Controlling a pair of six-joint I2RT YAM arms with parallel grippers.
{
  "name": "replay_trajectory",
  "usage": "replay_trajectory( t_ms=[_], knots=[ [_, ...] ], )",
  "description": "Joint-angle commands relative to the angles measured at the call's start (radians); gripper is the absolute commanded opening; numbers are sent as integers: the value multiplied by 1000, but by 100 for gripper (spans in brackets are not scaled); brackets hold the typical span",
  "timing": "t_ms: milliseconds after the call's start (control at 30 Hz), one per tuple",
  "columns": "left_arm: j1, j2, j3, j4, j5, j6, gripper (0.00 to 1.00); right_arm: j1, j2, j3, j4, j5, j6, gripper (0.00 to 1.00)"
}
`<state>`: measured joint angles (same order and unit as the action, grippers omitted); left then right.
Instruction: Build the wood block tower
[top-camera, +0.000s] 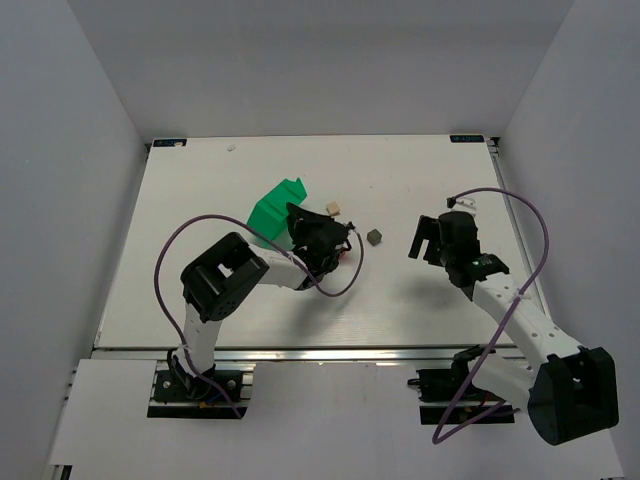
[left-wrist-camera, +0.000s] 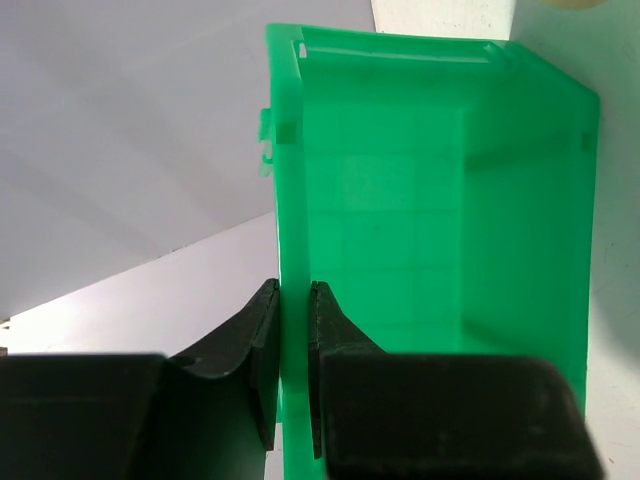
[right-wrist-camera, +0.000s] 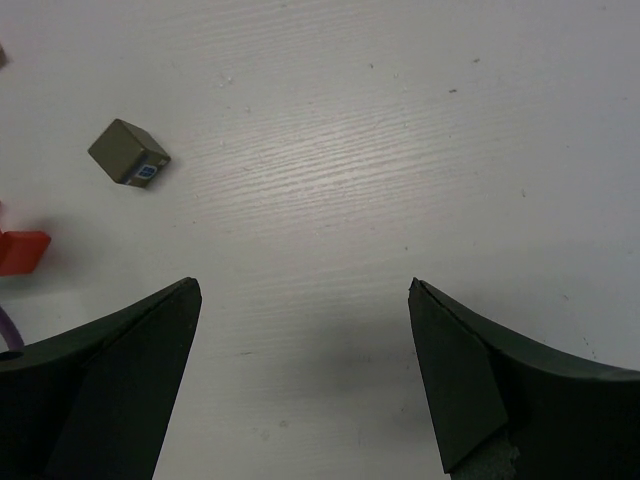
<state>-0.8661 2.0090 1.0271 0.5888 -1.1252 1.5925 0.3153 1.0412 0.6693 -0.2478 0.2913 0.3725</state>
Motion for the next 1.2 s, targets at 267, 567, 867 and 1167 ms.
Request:
replay_trajectory(
  t_ms=[267,567,867,1167],
  knots=[
    [64,-220,230,-571,158,-674,0,-10,63,39,1,-36,49,90],
    [179,-553,179,-753,210,-1095,0,-9,46,50,33,-109,31,89],
    [344,-864,-172,-763,176,-1793,3,-8,74,88,64,-185,-32,89],
    [593,-796,-279,-655,294,-1878,4,17,109,84,235,-566,-303,89]
  ],
)
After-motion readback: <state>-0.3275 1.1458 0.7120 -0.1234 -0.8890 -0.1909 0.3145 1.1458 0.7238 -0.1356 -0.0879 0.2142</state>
